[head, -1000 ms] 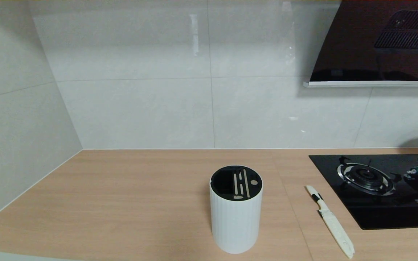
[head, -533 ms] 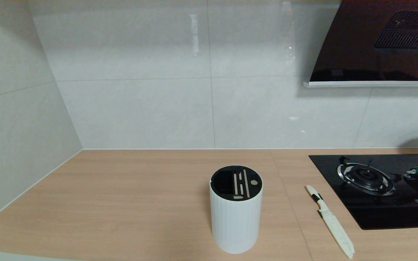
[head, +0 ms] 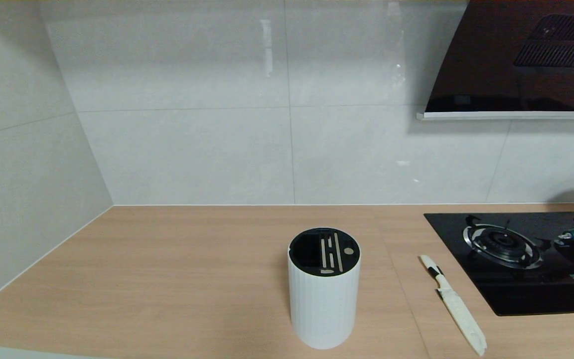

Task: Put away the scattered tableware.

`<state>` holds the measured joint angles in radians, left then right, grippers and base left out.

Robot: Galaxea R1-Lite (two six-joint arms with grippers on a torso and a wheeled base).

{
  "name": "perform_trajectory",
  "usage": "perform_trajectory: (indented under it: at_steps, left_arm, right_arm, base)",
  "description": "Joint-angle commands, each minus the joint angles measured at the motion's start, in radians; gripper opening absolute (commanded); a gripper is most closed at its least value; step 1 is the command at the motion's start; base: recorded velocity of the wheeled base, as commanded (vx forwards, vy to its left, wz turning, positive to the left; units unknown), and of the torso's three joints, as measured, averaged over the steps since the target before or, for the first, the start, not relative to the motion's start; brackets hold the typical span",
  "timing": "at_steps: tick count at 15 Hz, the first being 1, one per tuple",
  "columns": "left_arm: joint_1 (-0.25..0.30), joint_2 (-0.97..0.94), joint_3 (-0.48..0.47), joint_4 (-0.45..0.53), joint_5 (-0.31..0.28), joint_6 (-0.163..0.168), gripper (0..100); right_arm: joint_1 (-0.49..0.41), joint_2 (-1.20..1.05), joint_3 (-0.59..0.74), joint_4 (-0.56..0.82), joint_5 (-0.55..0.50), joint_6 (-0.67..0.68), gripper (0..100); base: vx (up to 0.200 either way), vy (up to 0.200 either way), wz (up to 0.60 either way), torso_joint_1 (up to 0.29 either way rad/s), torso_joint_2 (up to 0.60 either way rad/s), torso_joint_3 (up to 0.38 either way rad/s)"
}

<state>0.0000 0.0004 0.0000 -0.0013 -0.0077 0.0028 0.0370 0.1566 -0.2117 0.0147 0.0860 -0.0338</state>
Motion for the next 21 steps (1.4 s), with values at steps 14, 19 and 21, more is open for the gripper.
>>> perform_trajectory:
  at_steps: [14,19,21]
  left_arm:
    - [0.0,0.0,0.0,0.0,0.0,0.0,100]
    - [0.0,0.0,0.0,0.0,0.0,0.0,100]
    - [0.0,0.0,0.0,0.0,0.0,0.0,100]
  right_arm:
    - [0.104,1.503,-0.242,-0.509,-0.045,-0.028,100]
    - [0.086,1.825,-0.267,-0.725,-0.077,-0.026,100]
    - [0.084,1.899,-0.276,-0.785,-0.078,-0.024,100]
  base:
    - [0.0,0.0,0.0,0.0,0.0,0.0]
    - [0.0,0.0,0.0,0.0,0.0,0.0]
    - [0.0,0.0,0.0,0.0,0.0,0.0]
